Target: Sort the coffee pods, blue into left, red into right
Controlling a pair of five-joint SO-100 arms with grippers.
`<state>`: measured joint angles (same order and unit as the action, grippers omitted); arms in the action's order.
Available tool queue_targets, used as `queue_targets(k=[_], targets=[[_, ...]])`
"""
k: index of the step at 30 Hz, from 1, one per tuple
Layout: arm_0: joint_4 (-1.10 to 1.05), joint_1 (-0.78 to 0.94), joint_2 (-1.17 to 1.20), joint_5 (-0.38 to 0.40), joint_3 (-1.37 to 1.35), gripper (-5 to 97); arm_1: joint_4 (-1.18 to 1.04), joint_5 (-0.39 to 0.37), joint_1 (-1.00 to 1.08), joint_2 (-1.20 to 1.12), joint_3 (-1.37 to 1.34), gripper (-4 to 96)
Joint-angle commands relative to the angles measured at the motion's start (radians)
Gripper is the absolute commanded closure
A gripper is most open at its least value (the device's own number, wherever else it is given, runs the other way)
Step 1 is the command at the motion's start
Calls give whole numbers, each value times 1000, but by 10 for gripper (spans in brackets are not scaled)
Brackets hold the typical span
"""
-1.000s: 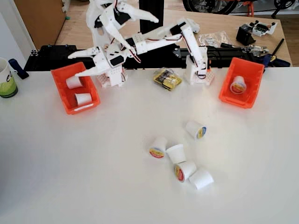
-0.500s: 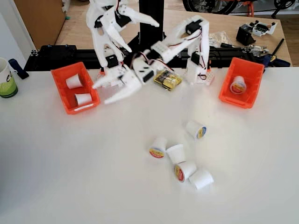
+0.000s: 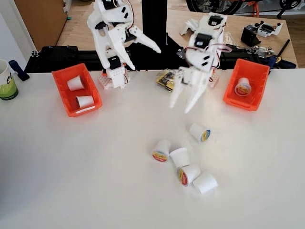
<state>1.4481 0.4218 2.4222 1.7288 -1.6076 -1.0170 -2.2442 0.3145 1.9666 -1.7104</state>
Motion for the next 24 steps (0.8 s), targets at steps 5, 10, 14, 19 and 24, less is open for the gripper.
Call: queue_targets(k=[5,10,14,19,24], targets=[[44,-48,-31,417,-140,525,-170,-698,-187,69,26,683],[2,-31,-34,589,-255,527,-172,-977,-212,49,-21,686],[-160,26,-92,552,-362,512,-152,-1019,-213,51,-83,699],[-459,152,-242,202,-360,486,-137,-1006,-233,75,-110,706],[-710,198,-390,-40,-354,472,-176,-992,-290,143,-104,720]])
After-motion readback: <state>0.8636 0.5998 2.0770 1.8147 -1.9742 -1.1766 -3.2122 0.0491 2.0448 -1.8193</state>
